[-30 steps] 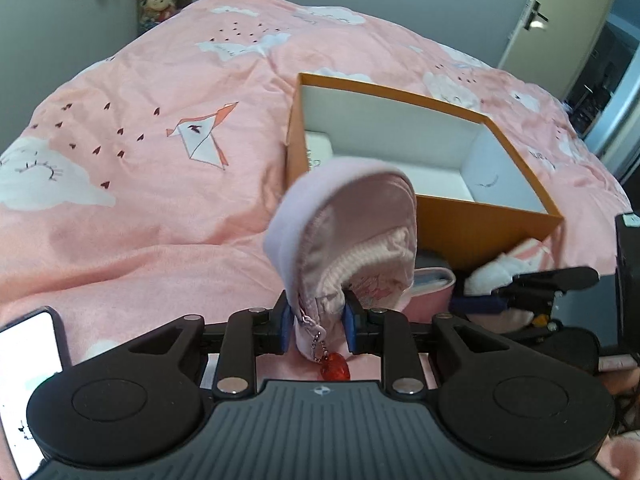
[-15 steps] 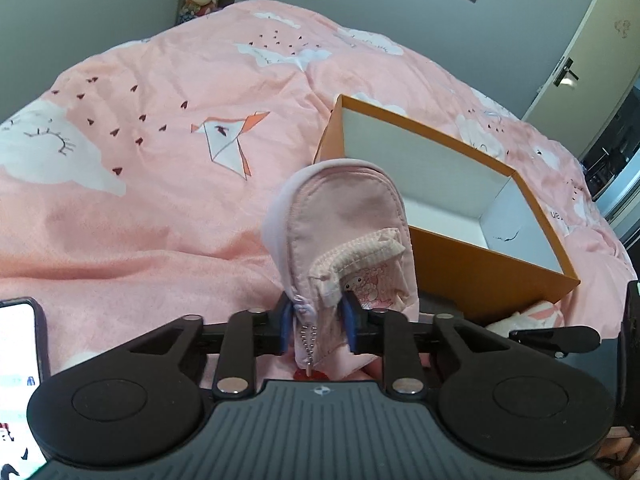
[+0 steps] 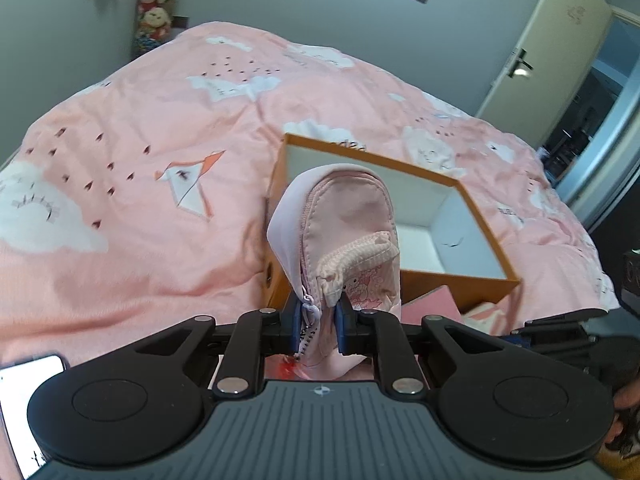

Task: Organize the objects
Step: 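Carry the pink backpack and pink wallet over the open box with both tools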

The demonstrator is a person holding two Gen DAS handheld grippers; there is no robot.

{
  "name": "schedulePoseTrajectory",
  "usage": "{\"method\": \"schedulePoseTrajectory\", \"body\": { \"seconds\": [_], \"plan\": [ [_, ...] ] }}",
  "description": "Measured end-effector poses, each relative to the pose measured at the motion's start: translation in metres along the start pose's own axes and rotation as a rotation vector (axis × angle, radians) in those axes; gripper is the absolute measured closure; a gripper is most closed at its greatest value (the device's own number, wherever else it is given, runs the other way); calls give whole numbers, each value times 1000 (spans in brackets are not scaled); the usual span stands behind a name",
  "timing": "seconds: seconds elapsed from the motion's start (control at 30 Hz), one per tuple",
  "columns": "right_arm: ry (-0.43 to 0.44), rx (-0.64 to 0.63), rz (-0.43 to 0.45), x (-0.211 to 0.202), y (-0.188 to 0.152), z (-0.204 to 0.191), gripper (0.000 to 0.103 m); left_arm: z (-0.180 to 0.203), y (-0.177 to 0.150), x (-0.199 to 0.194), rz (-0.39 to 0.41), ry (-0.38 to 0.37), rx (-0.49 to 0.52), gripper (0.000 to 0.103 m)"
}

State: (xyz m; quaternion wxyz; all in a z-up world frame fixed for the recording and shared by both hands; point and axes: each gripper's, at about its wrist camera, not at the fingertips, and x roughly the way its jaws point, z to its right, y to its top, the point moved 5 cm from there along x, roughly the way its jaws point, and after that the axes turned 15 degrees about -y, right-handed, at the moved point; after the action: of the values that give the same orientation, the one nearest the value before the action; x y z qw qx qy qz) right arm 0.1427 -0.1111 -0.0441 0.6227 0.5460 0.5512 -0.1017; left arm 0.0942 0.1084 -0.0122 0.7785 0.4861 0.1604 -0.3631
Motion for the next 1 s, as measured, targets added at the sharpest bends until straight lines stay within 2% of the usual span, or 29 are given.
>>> {"method": "schedulePoseTrajectory", "body": {
  "seconds": [0.2,0.33,0.47,0.6,0.7,0.8,1.0],
  "plan": [
    [42,149,56,-48,20,23,87,20,41,7,-37,-25,80,85],
    [-21,215,160,-75,47,48,87,38,76,30,-69,-40,152,85],
    [-82,310,237,-80,72,81,87,49,99,79,-176,-77,164,85],
    [-151,344,263,-62,85,99,87,43,92,145,-335,-71,135,85],
    [-162,367,238,-40,87,109,87,31,78,186,-446,-79,79,85],
    [-146,390,193,-15,84,116,87,15,64,212,-533,-88,26,85],
    [-133,406,137,18,80,121,87,-2,48,244,-658,-48,2,84]
  ]
}}
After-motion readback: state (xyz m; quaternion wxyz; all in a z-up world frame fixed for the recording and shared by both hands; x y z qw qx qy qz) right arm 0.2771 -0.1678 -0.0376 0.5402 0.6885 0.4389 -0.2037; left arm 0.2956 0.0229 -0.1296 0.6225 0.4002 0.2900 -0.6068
